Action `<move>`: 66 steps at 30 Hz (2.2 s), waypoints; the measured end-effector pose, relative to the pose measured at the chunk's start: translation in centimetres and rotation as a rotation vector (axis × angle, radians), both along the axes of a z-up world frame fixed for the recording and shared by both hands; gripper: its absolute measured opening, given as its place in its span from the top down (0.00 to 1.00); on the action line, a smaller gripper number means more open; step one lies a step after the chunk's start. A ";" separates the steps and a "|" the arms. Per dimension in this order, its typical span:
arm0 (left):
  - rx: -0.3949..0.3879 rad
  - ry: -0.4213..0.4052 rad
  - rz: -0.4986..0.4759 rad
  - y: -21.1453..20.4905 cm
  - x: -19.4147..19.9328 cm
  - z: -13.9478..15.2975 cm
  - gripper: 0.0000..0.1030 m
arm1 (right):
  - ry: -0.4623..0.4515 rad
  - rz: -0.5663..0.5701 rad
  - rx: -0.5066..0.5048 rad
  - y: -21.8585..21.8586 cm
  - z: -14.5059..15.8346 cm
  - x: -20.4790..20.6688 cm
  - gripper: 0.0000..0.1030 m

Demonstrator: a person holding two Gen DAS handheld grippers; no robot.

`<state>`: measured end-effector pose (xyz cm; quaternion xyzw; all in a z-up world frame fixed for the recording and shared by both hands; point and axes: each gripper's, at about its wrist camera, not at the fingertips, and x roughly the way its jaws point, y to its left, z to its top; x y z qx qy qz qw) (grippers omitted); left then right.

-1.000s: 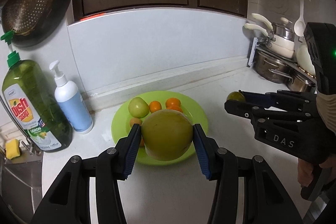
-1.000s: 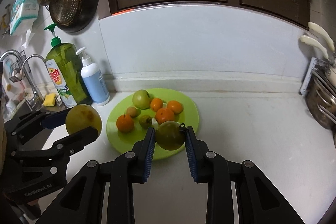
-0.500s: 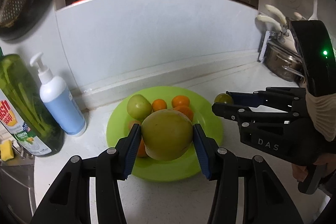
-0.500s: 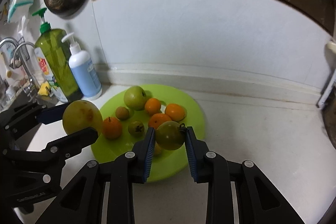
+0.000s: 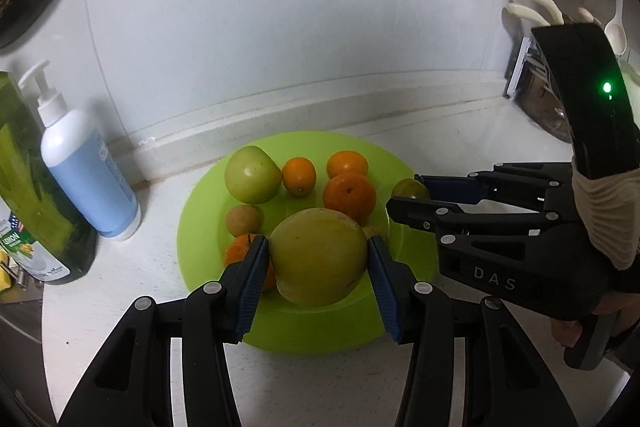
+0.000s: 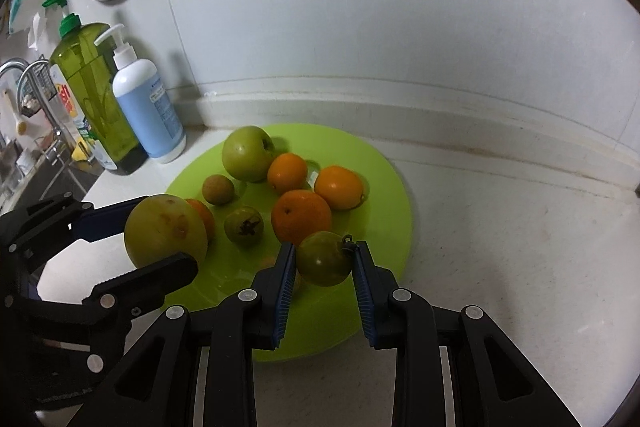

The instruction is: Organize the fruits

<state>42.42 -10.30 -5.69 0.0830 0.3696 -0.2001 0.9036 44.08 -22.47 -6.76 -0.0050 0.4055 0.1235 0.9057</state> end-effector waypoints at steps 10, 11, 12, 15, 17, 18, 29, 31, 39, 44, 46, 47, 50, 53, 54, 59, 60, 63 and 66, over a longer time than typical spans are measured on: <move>0.026 0.032 0.000 -0.6 0.9 -1.6 0.52 | 0.022 0.003 0.007 -0.4 -1.0 0.6 0.71; 0.029 0.035 0.002 -0.6 1.0 -1.7 0.52 | 0.023 0.003 0.006 -0.4 -1.1 0.7 0.71; 0.031 0.040 0.003 -0.6 1.1 -1.9 0.52 | 0.024 0.003 0.007 -0.4 -1.1 0.7 0.71; 0.028 0.016 0.003 -0.6 0.9 -1.6 0.51 | 0.025 0.005 0.006 -0.4 -1.1 0.8 0.71; 0.040 -0.012 0.010 -0.6 0.8 -1.3 0.51 | 0.028 0.005 0.009 -0.4 -1.2 0.9 0.71; 0.043 -0.018 0.013 -0.6 0.8 -1.1 0.51 | 0.028 0.004 0.012 -0.4 -1.2 0.8 0.71; 0.004 -0.032 0.065 1.5 -0.5 1.1 0.51 | 0.000 -0.017 0.025 -0.4 0.2 -0.6 0.60; -0.002 -0.038 0.070 1.9 -1.1 1.6 0.51 | -0.009 -0.020 0.019 -0.3 0.6 -1.3 0.60; -0.020 -0.081 0.126 4.1 -5.0 4.2 0.44 | -0.066 -0.067 0.002 0.1 3.1 -5.3 0.55; -0.025 -0.112 0.148 5.5 -8.3 5.4 0.38 | -0.110 -0.097 -0.005 0.7 4.8 -8.9 0.52; -0.036 -0.122 0.150 6.1 -9.4 6.0 0.34 | -0.134 -0.112 -0.006 1.0 5.5 -10.6 0.47; -0.039 -0.130 0.151 6.3 -9.9 6.2 0.33 | -0.144 -0.118 -0.009 1.2 5.8 -11.2 0.45; -0.038 -0.159 0.154 7.1 -11.8 6.9 0.27 | -0.176 -0.144 -0.017 1.9 6.8 -13.5 0.40; -0.039 -0.185 0.155 7.8 -13.7 7.4 0.19 | -0.196 -0.172 -0.020 2.5 7.4 -15.6 0.34; -0.038 -0.196 0.149 8.0 -14.4 7.6 0.16 | -0.201 -0.181 -0.020 2.6 7.5 -16.3 0.32; -0.020 -0.230 0.114 8.6 -17.4 7.9 0.07 | -0.226 -0.235 -0.009 3.4 7.8 -20.0 0.26; -0.018 -0.238 0.113 8.8 -18.1 8.0 0.06 | -0.228 -0.242 -0.007 3.5 7.8 -20.6 0.25; -0.022 -0.261 0.131 9.2 -20.1 8.4 0.03 | -0.238 -0.263 -0.007 3.7 8.0 -22.7 0.24; -0.031 -0.280 0.153 9.4 -22.1 8.9 0.01 | -0.251 -0.276 -0.011 3.4 8.4 -25.2 0.24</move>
